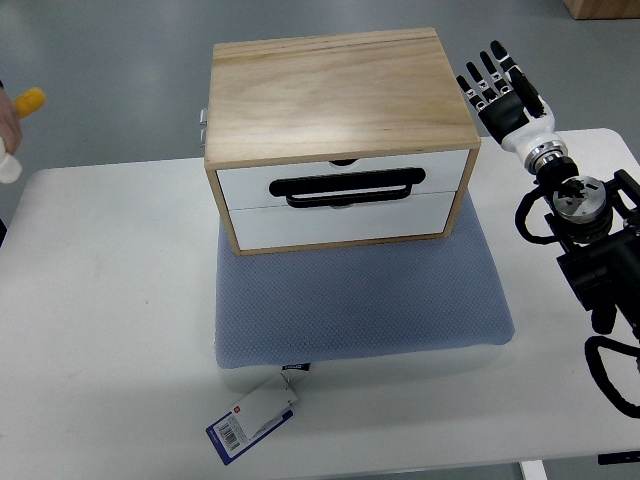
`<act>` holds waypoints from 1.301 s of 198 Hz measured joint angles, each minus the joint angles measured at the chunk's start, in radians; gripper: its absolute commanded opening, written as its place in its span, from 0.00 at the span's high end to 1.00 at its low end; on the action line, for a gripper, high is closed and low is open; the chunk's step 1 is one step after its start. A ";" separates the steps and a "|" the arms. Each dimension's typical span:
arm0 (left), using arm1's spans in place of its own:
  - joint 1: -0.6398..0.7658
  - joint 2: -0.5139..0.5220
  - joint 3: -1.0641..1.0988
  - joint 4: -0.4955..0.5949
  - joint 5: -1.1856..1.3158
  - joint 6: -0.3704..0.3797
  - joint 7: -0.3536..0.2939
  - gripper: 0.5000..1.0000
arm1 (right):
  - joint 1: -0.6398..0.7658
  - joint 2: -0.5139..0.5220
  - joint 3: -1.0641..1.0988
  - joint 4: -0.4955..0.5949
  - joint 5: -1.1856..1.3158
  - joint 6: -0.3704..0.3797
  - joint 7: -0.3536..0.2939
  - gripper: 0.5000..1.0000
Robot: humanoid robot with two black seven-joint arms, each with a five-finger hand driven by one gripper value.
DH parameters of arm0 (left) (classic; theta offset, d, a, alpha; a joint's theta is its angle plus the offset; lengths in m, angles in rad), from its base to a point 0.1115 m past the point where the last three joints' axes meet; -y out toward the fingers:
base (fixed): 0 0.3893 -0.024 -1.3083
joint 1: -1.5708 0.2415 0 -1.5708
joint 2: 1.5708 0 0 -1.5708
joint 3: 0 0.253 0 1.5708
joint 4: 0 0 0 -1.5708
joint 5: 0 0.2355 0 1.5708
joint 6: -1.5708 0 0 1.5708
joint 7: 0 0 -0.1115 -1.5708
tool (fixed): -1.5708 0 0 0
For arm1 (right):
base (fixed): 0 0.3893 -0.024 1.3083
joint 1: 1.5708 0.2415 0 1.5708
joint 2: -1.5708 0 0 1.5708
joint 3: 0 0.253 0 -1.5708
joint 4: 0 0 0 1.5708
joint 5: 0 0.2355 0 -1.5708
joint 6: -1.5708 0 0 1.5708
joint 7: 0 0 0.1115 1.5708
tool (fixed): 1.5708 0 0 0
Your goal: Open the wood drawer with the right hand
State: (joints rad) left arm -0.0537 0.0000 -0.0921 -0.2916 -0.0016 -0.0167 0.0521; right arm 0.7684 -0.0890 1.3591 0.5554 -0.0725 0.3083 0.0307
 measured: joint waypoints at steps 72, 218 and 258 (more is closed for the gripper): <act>0.000 0.000 -0.004 0.000 -0.001 0.003 0.000 0.00 | 0.009 -0.011 -0.004 0.000 -0.002 -0.002 0.000 0.11; -0.013 0.000 -0.003 -0.006 0.005 -0.014 0.000 0.00 | 0.799 -0.352 -1.135 0.074 -0.078 0.058 -0.130 0.11; -0.012 0.000 -0.003 -0.003 0.002 -0.014 0.000 0.00 | 1.090 -0.356 -1.434 0.272 -0.183 0.221 -0.237 0.11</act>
State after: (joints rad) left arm -0.0659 0.0000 -0.0948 -0.2948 0.0000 -0.0311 0.0522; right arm 1.8588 -0.4452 -0.0750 0.8269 -0.2550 0.5297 -0.2064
